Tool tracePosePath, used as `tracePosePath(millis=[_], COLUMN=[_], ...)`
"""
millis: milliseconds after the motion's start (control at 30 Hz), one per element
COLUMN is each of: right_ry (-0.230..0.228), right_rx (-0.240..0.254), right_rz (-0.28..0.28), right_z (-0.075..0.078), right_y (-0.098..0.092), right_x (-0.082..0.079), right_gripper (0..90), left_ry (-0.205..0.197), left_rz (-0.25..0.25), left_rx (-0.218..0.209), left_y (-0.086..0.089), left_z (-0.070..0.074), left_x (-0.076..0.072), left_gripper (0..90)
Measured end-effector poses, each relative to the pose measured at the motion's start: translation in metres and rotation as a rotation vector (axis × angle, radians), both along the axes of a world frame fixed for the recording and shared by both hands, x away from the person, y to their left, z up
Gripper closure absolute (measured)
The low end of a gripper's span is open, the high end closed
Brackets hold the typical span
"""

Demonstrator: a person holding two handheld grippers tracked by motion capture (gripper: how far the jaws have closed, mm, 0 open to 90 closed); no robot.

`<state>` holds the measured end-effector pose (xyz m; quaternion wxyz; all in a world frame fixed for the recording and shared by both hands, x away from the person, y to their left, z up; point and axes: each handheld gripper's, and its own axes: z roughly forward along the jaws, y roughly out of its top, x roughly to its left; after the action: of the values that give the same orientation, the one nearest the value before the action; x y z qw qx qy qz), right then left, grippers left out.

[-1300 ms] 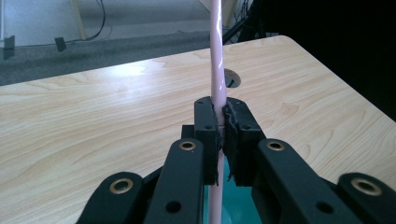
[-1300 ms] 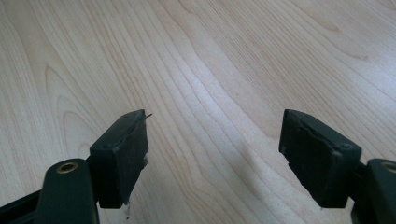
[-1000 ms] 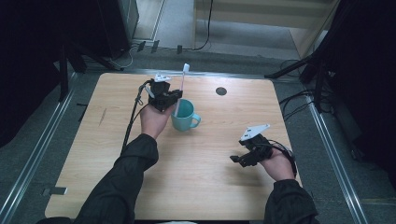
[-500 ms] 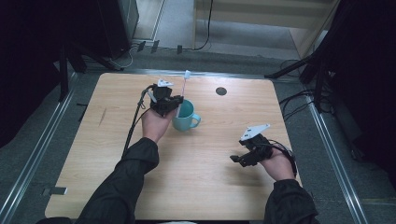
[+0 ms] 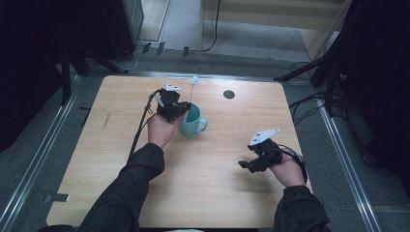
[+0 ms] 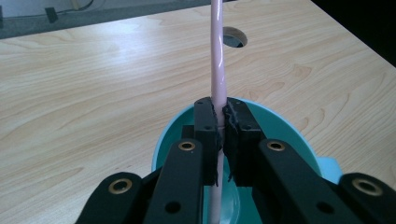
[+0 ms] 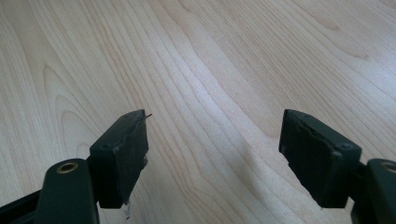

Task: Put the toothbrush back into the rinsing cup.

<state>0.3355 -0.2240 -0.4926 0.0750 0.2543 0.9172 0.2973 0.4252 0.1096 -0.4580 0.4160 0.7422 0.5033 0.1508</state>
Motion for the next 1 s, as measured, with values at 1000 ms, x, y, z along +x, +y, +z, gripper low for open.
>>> tracePosePath(millis=[1000], right_ry=[-0.008], right_rx=[0.002], right_rz=[-0.002], right_z=[0.002], right_y=[-0.001], right_x=[0.0], right_gripper=[23.9], left_ry=[0.077], left_rz=[-0.051], left_rx=[0.042], left_y=[-0.004], left_z=[0.01], left_x=[0.004], left_gripper=[81.0])
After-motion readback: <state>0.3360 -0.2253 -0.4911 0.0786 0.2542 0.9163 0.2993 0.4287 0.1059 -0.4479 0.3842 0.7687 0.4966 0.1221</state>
